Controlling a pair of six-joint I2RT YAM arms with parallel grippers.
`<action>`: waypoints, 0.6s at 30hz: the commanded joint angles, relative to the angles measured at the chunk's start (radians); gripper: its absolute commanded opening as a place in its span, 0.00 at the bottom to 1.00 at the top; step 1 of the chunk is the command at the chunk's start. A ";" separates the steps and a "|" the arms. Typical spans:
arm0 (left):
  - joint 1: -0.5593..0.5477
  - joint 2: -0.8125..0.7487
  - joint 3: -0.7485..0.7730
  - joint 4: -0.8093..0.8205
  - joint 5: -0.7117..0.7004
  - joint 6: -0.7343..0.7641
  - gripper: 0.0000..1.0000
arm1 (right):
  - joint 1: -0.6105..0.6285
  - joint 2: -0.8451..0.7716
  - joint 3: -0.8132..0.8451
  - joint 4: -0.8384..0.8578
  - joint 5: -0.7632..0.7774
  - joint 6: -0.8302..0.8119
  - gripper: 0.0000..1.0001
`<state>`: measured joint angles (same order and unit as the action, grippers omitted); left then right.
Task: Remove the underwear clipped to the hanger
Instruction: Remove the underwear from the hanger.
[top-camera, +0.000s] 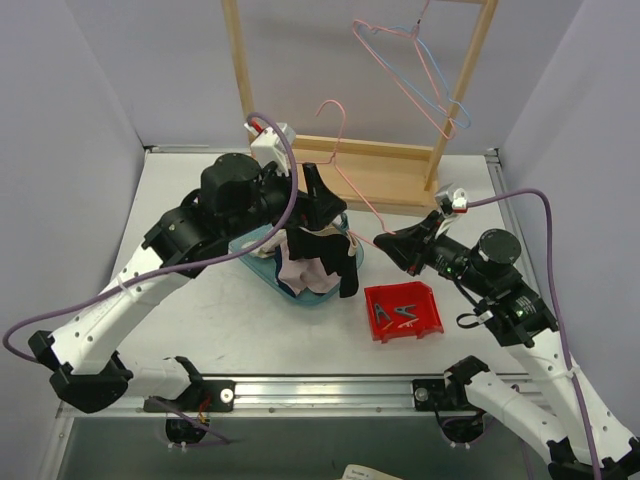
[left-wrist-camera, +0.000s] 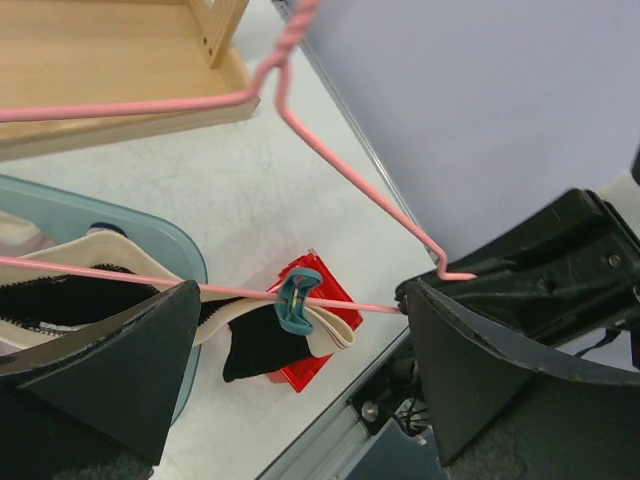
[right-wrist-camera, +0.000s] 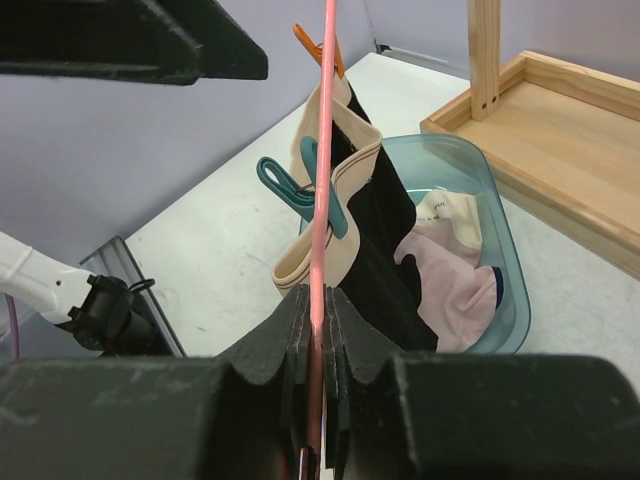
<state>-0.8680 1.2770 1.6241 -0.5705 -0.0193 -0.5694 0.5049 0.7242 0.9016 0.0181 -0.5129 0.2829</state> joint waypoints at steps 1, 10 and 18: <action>0.075 0.051 0.082 -0.163 0.080 -0.105 0.94 | 0.004 -0.005 0.028 0.097 -0.021 -0.010 0.00; 0.164 0.048 0.016 -0.105 0.243 -0.205 0.94 | 0.006 -0.006 0.008 0.091 -0.006 -0.027 0.00; 0.155 0.090 -0.023 -0.057 0.328 -0.230 0.94 | 0.006 0.001 0.011 0.088 0.011 -0.031 0.00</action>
<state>-0.7063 1.3571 1.6131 -0.6758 0.2554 -0.7750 0.5056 0.7246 0.9016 0.0185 -0.5106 0.2619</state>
